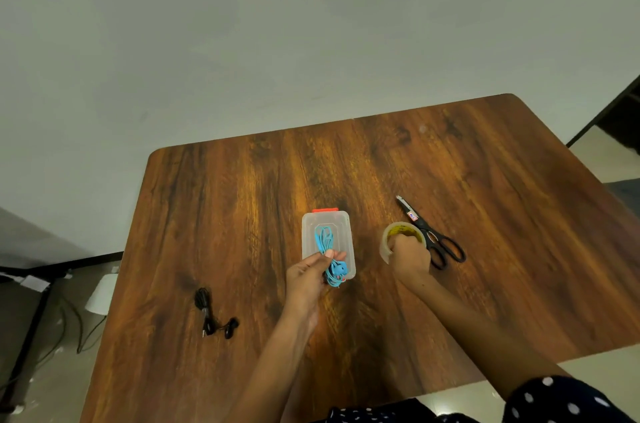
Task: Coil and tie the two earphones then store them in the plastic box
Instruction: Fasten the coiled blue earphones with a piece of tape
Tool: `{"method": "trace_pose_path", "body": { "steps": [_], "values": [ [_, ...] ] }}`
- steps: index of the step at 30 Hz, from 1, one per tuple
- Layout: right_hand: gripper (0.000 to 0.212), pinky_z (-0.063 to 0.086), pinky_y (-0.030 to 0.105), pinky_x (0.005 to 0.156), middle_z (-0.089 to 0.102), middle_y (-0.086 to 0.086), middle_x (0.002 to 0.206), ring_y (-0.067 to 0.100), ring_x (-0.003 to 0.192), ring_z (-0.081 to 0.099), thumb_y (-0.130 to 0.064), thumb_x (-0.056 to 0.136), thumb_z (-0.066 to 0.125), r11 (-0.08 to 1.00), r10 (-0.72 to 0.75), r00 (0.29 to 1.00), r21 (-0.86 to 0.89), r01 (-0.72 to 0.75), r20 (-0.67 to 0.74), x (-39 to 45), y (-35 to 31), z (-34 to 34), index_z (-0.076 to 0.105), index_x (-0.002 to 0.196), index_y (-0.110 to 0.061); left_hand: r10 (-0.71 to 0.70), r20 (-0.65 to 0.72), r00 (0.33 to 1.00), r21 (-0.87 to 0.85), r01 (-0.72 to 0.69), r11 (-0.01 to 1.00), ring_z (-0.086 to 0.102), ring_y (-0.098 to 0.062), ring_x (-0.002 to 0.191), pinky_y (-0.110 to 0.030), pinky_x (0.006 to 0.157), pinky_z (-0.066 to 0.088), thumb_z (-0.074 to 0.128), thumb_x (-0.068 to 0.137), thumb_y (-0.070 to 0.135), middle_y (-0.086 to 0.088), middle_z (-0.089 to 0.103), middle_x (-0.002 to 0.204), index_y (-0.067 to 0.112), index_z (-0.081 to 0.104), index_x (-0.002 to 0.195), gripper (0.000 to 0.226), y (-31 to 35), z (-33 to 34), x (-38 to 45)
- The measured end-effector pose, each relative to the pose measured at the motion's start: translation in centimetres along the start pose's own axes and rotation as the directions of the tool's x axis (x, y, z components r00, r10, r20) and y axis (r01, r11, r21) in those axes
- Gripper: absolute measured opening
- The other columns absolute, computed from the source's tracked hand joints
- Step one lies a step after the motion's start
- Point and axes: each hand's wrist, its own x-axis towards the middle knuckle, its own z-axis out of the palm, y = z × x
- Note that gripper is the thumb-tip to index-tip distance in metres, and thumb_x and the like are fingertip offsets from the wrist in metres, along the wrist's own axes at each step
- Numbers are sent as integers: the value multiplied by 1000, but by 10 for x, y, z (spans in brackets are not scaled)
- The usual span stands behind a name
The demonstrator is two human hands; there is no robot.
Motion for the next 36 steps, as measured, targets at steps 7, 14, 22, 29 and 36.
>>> {"method": "trace_pose_path", "body": {
  "steps": [7,14,22,29,36],
  "values": [
    [27,49,28,67,66,13,96,21,85,61,0,79,71,592,83,994,799,-110,76,20,29,-18,64,104,5,216,-6,976,339,-201,919,67,-21,95,-28,75,57,66,87,17,-5,71,101,9,72,95,13,-8,45,28],
    [21,52,16,61,68,9,87,17,81,64,9,76,70,454,-98,966,875,-169,238,18,64,-3,63,90,-6,213,469,857,852,-503,146,25,-17,143,-29,116,20,54,94,17,4,30,152,18,51,135,41,-31,92,59],
    [28,54,30,79,69,13,102,23,94,65,8,79,63,606,-138,970,792,-78,201,38,83,-7,66,105,-1,98,425,900,905,-424,-30,16,-21,145,-31,117,13,50,97,16,1,22,157,20,19,150,62,-42,110,65],
    [37,45,21,87,65,5,112,16,104,62,-11,83,69,735,-327,941,603,311,-87,62,66,-34,61,118,-4,130,422,897,905,-425,-5,15,-20,146,-29,116,12,51,96,15,2,20,157,21,15,151,66,-45,108,66],
    [12,49,29,79,70,4,94,17,90,64,-16,78,75,750,-555,832,440,494,12,84,53,-46,74,89,-13,115,410,905,911,-411,-13,13,-21,146,-33,117,13,52,95,15,2,21,157,21,13,151,69,-50,109,64]
  ]
}}
